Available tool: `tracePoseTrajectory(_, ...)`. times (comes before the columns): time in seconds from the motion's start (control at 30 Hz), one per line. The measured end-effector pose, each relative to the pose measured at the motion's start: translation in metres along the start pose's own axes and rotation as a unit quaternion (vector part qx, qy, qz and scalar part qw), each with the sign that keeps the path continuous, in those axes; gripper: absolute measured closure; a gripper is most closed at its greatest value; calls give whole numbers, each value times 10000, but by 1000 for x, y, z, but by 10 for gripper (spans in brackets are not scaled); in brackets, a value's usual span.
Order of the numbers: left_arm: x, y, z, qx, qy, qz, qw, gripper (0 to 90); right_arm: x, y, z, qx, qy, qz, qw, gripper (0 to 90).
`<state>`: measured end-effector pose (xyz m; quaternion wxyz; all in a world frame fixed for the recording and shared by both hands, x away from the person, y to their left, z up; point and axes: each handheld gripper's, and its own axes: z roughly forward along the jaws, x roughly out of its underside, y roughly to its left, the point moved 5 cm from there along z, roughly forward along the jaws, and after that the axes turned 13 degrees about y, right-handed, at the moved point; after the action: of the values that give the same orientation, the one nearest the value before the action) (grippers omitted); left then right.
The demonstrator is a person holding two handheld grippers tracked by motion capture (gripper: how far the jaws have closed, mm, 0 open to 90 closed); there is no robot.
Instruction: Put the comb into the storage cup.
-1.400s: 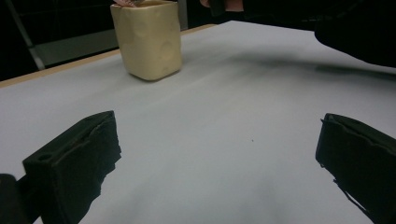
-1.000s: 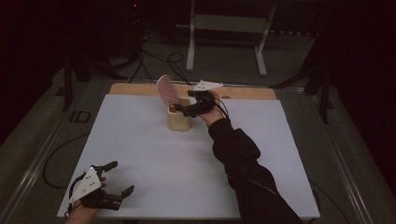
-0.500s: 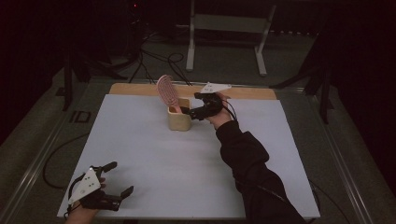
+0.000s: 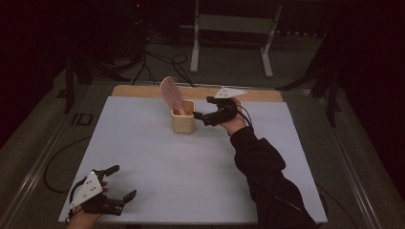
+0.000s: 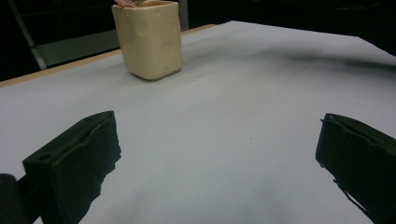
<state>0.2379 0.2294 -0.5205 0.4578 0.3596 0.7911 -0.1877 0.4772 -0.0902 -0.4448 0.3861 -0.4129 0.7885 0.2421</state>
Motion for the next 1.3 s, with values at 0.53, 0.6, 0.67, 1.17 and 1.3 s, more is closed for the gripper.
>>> tracePoseTrajectory(0.53,0,0,0,-15,8,10,10000,0,40,-10,-36,147,133,100,9998,91)
tracePoseTrajectory(0.6,0,0,0,-21,3,11,10000,0,45,-11,-40,172,161,118,9997,91)
tracePoseTrajectory(0.67,0,0,0,-25,3,11,10000,0,50,-12,-45,189,155,144,9996,91)
tracePoseTrajectory(1.17,0,0,0,-44,15,25,10000,0,94,-7,-75,323,303,259,9987,92)
tracePoseTrajectory(1.3,0,0,-1,-46,8,21,10000,0,107,-2,-79,416,363,246,9982,92)
